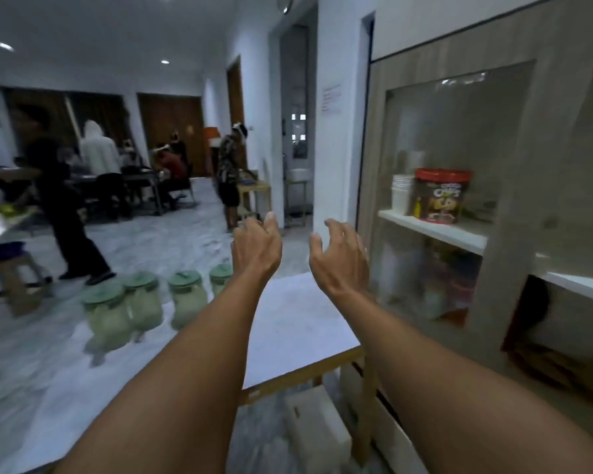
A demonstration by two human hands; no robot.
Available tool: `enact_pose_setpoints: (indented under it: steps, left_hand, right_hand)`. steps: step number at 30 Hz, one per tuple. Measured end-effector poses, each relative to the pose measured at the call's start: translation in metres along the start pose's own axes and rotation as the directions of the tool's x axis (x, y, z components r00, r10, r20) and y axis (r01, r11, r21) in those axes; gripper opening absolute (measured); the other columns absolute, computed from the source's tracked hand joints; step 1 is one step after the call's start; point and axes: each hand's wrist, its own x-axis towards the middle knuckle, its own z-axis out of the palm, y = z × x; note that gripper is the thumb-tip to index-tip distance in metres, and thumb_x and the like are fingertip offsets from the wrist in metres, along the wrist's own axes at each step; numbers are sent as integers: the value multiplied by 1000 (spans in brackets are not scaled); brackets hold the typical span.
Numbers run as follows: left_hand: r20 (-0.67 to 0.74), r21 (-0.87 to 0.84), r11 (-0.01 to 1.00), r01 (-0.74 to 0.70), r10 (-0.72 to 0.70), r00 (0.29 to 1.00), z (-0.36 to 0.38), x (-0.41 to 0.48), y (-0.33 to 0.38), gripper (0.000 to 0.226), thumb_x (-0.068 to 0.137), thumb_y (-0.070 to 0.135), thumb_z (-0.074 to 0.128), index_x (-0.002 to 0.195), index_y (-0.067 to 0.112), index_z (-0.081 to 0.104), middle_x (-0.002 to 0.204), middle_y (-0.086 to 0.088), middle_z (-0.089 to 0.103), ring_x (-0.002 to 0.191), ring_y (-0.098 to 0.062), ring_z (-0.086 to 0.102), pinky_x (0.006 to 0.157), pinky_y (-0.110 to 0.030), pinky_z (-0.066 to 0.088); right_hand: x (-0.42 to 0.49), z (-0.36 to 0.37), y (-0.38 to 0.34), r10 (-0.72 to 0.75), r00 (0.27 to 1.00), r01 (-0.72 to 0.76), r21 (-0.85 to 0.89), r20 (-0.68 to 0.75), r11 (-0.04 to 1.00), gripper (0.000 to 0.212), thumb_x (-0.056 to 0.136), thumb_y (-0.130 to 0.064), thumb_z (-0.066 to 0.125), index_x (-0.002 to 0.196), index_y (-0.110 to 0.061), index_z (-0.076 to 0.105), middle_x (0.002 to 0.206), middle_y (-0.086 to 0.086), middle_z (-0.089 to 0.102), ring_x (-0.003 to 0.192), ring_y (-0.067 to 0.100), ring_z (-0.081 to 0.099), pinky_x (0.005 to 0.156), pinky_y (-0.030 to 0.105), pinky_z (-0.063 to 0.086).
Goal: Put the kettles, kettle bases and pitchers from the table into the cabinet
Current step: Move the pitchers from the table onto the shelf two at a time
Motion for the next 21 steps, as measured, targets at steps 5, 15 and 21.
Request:
enact_pose_setpoints:
  steps: [5, 15, 21]
  left_hand:
    - [-167, 128, 978, 163, -141, 976, -74, 26, -96, 57, 100, 51, 31, 120, 5, 57, 124, -21, 59, 112, -39, 54, 86, -41, 40]
    - [-267, 277, 809, 518, -453, 850, -117, 51, -276, 55, 101, 46, 35, 139, 8, 44, 141, -22, 46, 127, -40, 46, 105, -48, 39]
    - [-249, 259, 739, 622, -571, 782, -86, 101, -346, 54, 102, 43, 37, 143, 7, 38, 143, -20, 43, 128, -38, 46, 102, -43, 38]
  right_hand:
    - [-32, 88, -69, -130, 966, 106, 118, 221, 987, 45, 95, -43, 44, 134, -21, 50, 142, 5, 49, 131, 28, 43, 106, 48, 37]
    - [-80, 261, -105, -209, 773, 96, 214, 599, 972, 40, 96, -37, 45, 131, -18, 49, 135, 5, 51, 123, 28, 47, 98, 42, 40]
    - [-65, 372, -104, -115, 628, -31, 173, 770, 984, 49, 99, -40, 43, 141, -14, 41, 143, 10, 47, 127, 32, 47, 96, 40, 41]
